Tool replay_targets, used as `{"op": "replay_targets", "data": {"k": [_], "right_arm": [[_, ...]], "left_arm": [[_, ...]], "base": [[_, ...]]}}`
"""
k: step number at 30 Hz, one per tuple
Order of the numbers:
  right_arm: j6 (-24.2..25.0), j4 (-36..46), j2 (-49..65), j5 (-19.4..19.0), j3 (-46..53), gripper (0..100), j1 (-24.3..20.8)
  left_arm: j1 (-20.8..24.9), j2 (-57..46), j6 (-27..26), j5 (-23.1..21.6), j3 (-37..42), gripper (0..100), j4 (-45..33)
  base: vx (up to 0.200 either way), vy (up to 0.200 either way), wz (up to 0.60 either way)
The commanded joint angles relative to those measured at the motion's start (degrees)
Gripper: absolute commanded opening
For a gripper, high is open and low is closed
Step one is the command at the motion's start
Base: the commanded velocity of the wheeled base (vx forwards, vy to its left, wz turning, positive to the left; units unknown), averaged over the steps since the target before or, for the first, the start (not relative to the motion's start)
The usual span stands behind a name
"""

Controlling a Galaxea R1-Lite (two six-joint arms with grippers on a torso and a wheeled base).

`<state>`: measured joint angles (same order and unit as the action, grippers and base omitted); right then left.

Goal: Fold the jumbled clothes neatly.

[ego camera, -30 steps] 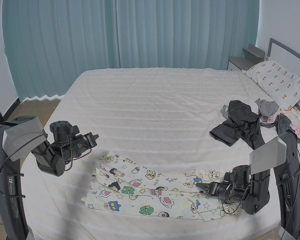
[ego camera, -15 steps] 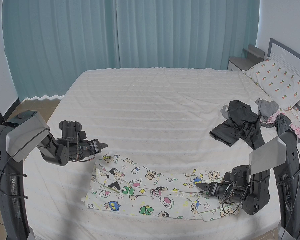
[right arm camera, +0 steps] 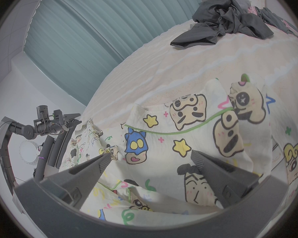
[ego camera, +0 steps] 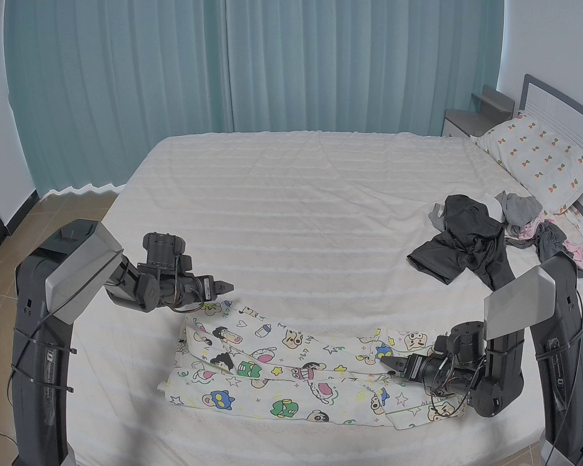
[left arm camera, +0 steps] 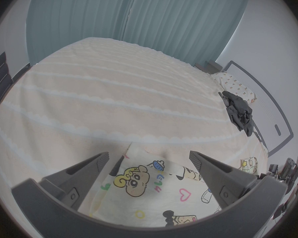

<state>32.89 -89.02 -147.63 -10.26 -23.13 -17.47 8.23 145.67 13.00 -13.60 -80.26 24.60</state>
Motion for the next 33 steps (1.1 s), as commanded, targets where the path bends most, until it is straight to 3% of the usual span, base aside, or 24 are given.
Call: {"op": "replay_targets", "data": {"k": [1, 9, 10, 33], "right_arm": [[0.0, -0.5, -0.2, 0.0, 0.0, 100, 0.0], [0.0, -0.5, -0.2, 0.0, 0.0, 100, 0.0], [0.0, -0.5, -0.2, 0.0, 0.0, 100, 0.0], [0.0, -0.5, -0.2, 0.0, 0.0, 100, 0.1]], "left_arm": [[0.2, 2.6, 0.0, 0.1, -0.8, 100, 0.0], [0.5, 3.3, 0.1, 0.1, -0.8, 100, -0.6], [0.5, 3.2, 0.1, 0.1, -0.8, 0, -1.2], [-0.8, -3.2, 0.6, 0.1, 2.7, 0, -1.0]], "base": [[0.0, 0.0, 0.0], [0.0, 0.0, 0.0], [0.0, 0.0, 0.0], [0.0, 0.0, 0.0]]}}
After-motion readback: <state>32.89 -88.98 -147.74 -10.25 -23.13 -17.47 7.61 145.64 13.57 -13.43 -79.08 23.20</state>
